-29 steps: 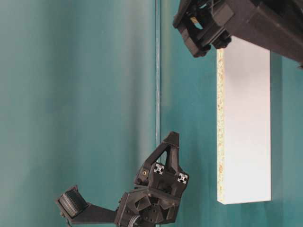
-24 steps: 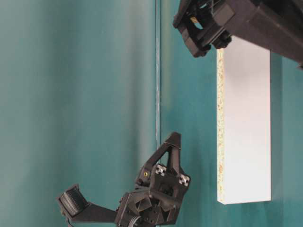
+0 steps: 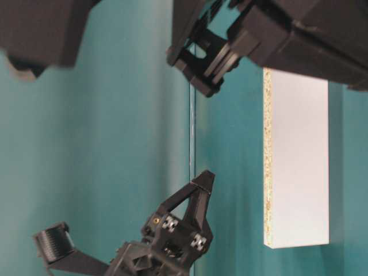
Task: Insert the rod into the hole on the wooden board.
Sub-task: 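Lower the right gripper over the cream peg and close on it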
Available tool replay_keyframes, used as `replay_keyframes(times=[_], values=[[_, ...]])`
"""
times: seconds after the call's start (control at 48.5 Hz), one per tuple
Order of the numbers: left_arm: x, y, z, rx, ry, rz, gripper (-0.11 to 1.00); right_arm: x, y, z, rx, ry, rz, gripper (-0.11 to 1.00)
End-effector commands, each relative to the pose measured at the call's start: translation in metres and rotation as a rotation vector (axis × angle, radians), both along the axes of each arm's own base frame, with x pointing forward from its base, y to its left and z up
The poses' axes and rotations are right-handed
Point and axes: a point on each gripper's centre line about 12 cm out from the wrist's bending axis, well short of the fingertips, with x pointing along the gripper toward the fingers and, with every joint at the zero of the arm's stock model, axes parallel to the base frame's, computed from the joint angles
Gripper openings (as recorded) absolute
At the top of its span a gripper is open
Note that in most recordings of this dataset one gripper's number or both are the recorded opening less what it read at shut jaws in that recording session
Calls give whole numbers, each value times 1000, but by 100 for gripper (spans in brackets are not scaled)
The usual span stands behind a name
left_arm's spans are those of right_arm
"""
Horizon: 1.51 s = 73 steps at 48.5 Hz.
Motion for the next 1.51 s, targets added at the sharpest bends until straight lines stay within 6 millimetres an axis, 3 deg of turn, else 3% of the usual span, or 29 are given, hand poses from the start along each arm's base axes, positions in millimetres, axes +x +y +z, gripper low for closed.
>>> replay_keyframes(times=[0.0, 0.144, 0.186, 0.619, 0.804, 1.485], values=[[3, -5, 23, 12, -27, -21, 77, 7, 7, 24, 30, -12, -17, 12], [-2, -11, 27, 1, 5, -35, 75, 13, 11, 32, 76, 43, -81, 48], [-4, -12, 27, -2, 10, -36, 75, 15, 12, 34, 94, 61, -105, 53], [-4, -16, 28, -17, 24, -43, 75, 58, 23, 44, 172, 250, -321, 52], [-6, -18, 25, -23, 49, -46, 75, 74, 28, 38, 151, 293, -339, 52], [-8, -19, 23, -27, 55, -48, 75, 82, 55, 15, 124, 383, -328, 52]])
